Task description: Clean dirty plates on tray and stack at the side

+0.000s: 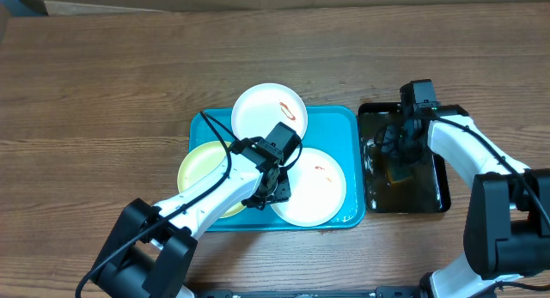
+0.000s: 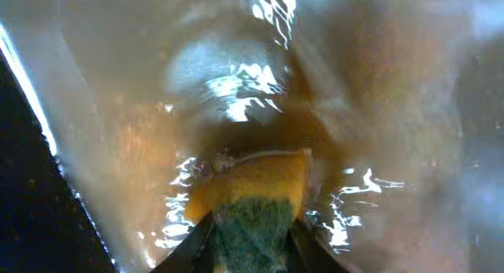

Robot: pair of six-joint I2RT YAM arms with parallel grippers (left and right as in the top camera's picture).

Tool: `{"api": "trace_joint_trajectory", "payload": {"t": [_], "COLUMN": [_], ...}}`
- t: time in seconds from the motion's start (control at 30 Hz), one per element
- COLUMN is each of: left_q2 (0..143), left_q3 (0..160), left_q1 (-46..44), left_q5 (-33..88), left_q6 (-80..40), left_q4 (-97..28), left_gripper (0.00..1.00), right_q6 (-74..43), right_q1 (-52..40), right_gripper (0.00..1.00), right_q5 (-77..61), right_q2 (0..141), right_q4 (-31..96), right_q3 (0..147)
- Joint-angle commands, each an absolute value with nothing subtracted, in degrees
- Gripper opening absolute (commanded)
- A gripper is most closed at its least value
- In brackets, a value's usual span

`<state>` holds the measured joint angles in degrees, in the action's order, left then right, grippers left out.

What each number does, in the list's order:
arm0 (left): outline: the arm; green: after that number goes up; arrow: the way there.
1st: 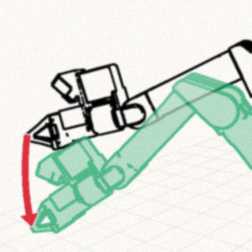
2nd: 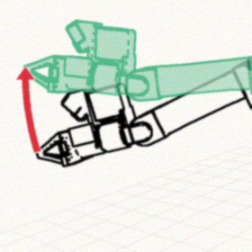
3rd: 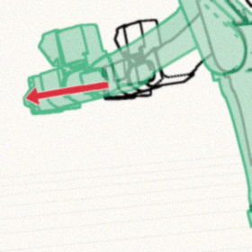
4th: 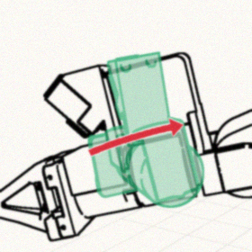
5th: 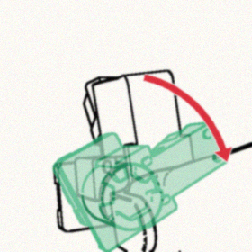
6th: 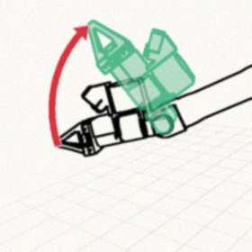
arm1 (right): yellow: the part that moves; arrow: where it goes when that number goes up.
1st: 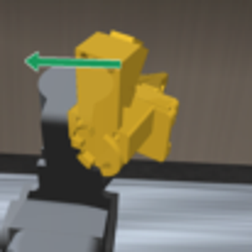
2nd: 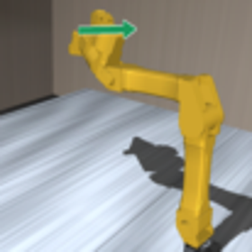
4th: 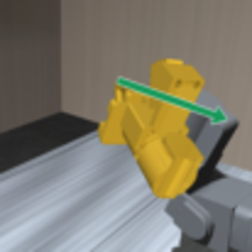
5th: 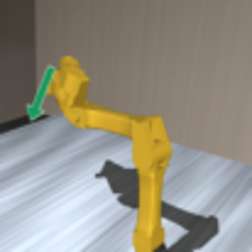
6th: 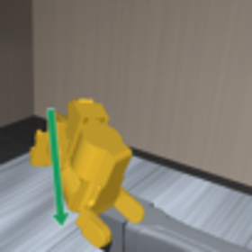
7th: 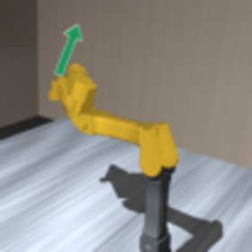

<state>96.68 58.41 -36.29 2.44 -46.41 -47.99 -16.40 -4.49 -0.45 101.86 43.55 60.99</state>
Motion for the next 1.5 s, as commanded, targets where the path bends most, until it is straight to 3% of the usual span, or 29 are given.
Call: {"api": "trace_joint_trajectory", "payload": {"t": [0.0, 0.1, 0.2, 0.33, 0.57, 1.47], "left_q2": [97.08, 97.08, 97.08, 97.08, 97.08, 98.98], "left_q3": [58.24, 58.24, 58.24, 58.24, 58.24, 58.22], "left_q1": [-36.36, -36.36, -36.36, -36.36, -36.34, -36.34], "left_q5": [3.03, 3.01, 3.03, 3.03, 3.03, 2.22], "left_q6": [-46.72, -46.70, -46.72, -46.74, -46.72, -46.74], "left_q4": [-47.97, -47.99, -47.97, -47.70, -47.88, -47.24], "left_gripper": [0.47, 0.47, 0.47, 0.48, 0.49, 0.44], "right_q6": [-16.32, -16.53, -16.53, -16.53, -16.80, -18.04], "right_q1": [-4.36, -4.38, -4.49, -4.49, -4.49, -4.54], "right_gripper": [0.72, 0.69, 0.60, 0.32, 0.49, 0.38], "right_q5": [0.38, 0.36, 0.36, 0.32, 0.36, -0.05], "right_q2": [102.04, 102.04, 102.04, 102.04, 102.04, 102.04], "right_q4": [43.53, 45.84, 48.38, 49.45, 51.13, 49.87], "right_q3": [60.71, 60.71, 60.71, 60.71, 60.69, 58.87]}}
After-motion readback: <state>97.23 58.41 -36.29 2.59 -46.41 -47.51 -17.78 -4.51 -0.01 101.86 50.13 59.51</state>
